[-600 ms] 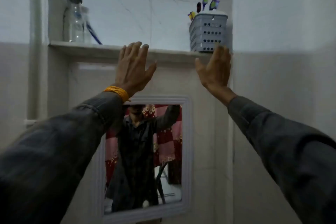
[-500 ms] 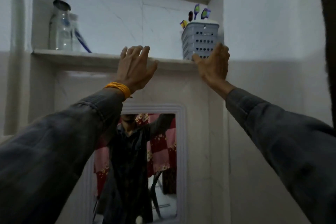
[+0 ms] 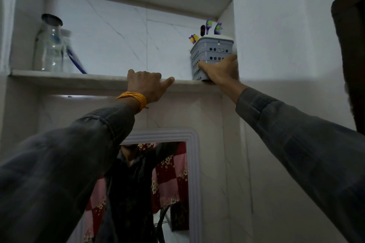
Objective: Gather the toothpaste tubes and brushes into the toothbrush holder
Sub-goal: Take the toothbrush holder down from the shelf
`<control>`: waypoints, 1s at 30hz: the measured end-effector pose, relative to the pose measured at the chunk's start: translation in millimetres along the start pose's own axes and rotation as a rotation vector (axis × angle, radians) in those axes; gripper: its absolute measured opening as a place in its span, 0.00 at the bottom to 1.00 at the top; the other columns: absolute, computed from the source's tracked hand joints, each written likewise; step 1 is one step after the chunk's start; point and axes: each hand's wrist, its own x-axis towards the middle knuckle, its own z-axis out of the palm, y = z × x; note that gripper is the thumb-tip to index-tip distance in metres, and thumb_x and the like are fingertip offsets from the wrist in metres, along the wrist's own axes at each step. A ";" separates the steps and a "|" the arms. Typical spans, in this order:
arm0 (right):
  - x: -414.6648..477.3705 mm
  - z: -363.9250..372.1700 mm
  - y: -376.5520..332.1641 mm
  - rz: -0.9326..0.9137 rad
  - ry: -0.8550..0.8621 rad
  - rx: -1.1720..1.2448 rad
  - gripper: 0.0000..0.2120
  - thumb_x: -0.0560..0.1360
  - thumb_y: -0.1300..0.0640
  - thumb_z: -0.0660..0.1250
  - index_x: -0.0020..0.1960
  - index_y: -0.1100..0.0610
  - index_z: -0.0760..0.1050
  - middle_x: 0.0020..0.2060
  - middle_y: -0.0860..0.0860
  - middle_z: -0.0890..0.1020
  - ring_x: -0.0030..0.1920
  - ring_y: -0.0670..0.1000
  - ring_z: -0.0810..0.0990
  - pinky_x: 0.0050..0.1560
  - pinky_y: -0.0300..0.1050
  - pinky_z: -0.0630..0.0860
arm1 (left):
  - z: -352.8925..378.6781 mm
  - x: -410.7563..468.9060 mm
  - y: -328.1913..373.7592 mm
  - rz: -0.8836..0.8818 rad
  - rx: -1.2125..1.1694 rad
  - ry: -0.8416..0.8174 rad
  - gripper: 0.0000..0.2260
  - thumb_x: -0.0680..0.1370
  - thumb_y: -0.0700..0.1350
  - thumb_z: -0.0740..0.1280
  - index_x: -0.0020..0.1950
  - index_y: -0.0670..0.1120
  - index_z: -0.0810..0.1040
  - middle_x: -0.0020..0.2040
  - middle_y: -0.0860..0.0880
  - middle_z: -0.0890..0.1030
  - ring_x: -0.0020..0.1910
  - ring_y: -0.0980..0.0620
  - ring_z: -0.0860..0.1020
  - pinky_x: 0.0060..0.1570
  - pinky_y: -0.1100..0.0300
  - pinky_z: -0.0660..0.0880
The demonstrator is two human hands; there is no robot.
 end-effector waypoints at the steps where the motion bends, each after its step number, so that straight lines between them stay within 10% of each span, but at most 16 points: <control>1: -2.2 -6.1 -2.0 0.003 0.006 0.010 0.49 0.66 0.38 0.83 0.74 0.61 0.65 0.70 0.58 0.78 0.68 0.60 0.79 0.62 0.52 0.81 | -0.7 -1.0 0.9 -0.003 -0.002 0.002 0.28 0.81 0.65 0.47 0.45 0.45 0.75 0.38 0.44 0.77 0.38 0.44 0.74 0.58 0.45 0.67; 14: -153.5 -98.1 72.1 0.091 -0.071 0.264 0.43 0.69 0.51 0.86 0.75 0.61 0.65 0.60 0.48 0.77 0.57 0.49 0.80 0.49 0.41 0.80 | 4.2 -134.4 20.4 -0.037 -0.443 0.246 0.19 0.79 0.52 0.62 0.66 0.44 0.73 0.62 0.41 0.78 0.61 0.40 0.74 0.61 0.47 0.68; 30: -656.3 -126.3 348.8 0.794 -0.577 -0.032 0.56 0.53 0.59 0.92 0.73 0.69 0.66 0.66 0.64 0.79 0.64 0.62 0.81 0.59 0.47 0.74 | 146.5 -625.2 12.8 -0.431 -0.477 -0.898 0.20 0.75 0.44 0.68 0.67 0.42 0.74 0.61 0.39 0.78 0.58 0.36 0.77 0.55 0.47 0.75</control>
